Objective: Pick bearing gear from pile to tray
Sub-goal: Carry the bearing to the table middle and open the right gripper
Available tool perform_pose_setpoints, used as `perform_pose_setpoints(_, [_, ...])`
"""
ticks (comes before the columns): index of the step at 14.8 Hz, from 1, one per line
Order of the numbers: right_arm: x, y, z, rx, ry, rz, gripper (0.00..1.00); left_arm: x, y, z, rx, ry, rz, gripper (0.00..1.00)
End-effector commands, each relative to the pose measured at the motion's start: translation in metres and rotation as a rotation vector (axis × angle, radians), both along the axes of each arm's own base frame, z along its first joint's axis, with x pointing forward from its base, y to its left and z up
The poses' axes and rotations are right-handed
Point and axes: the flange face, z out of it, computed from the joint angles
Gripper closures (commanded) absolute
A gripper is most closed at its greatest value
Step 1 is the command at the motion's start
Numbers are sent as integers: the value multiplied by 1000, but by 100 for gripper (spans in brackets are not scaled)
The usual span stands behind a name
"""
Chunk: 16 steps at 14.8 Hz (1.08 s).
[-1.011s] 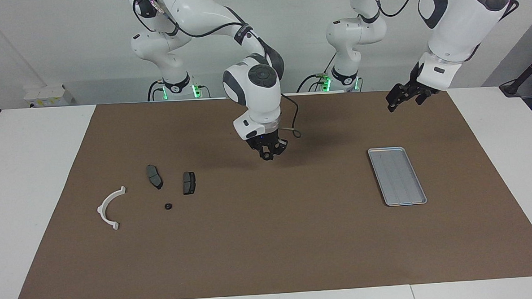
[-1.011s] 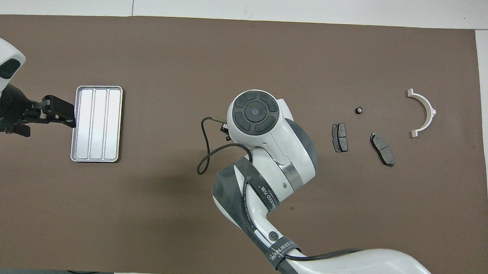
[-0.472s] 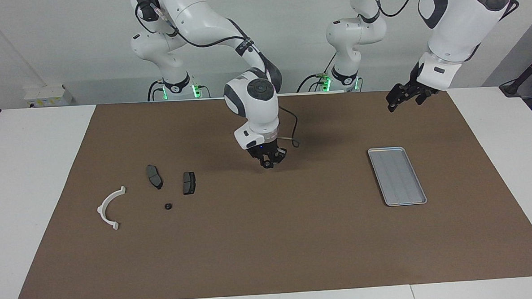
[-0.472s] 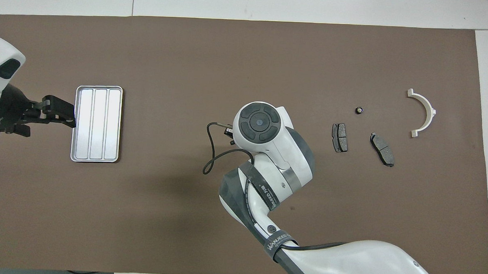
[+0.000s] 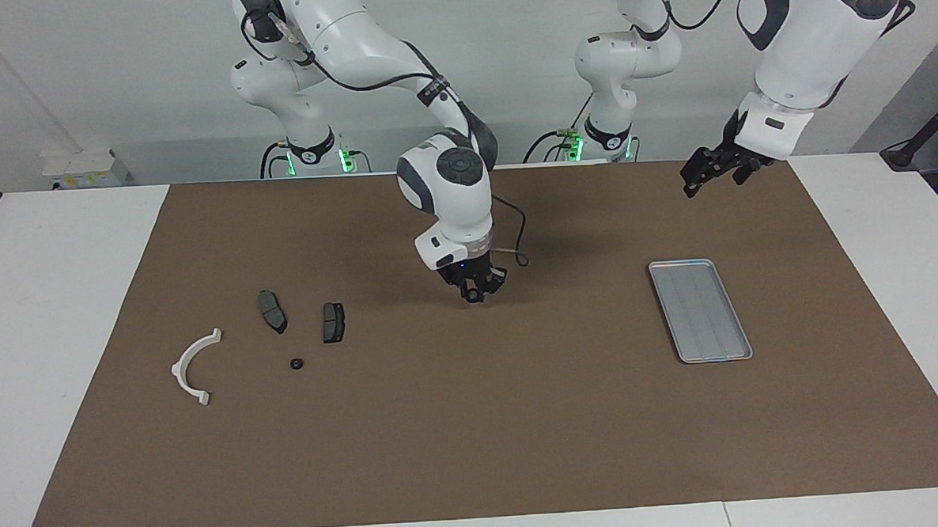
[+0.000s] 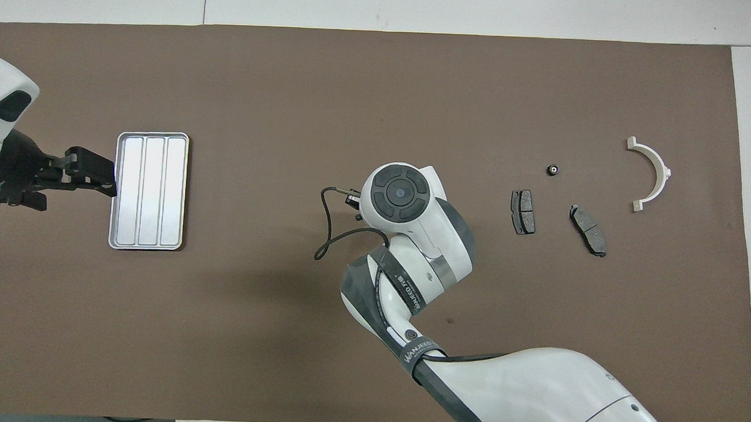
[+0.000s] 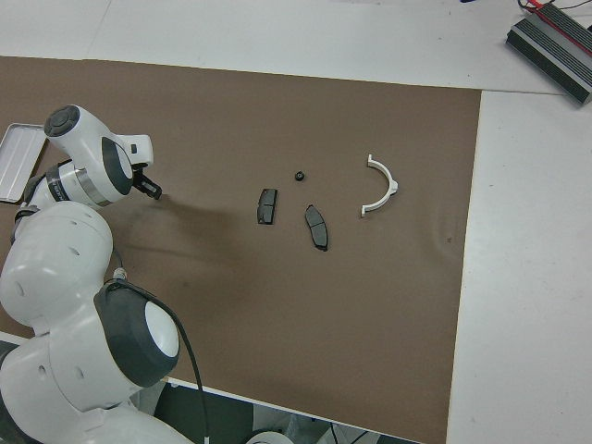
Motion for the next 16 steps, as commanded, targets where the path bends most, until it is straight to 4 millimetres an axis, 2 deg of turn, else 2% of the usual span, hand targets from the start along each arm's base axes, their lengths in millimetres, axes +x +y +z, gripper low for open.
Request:
perform_pose_setpoints(1, [-5,-9,-10,3,-4,16,100,-2,3,3,18,-11,2,0])
perform_pose_setpoints(2, [-4,-11,-10,4,-5,11,100,-2,2,3,17,-12,-4,0])
perform_pose_setpoints(3, [-2,-15,-12,1,-2,5,95,-2,0,3,17,-12,-5,0])
perform_pose_setpoints(5, [0,-19,-13,0,1,-4,32,-2,-1,3,18,-12,-5,0])
perform_pose_setpoints(6, [0,-19,-12,-4,8,-4,15,-2,0,3,18,-9,-7,0])
perform_pose_setpoints(7, [3,-21,-8,-4,6,-9,9,-3,0,2,18,-6,-10,0])
perform_pose_setpoints(9, [11,-29,0,0,0,-23,7,-9,-2,-4,22,5,-2,0])
perform_pose_setpoints(11, [30,-45,23,-2,-5,-16,7,-9,-3,-6,19,2,-10,0])
perform_pose_setpoints(13, [59,-88,47,-9,-16,52,7,-9,-6,-12,17,-13,-15,0])
perform_pose_setpoints(15, [81,-138,62,-17,-36,154,7,-9,-19,-17,-7,-52,-22,0])
perform_pose_setpoints(16, [92,-170,64,-26,-42,225,7,-10,-23,-18,-20,-62,-15,0])
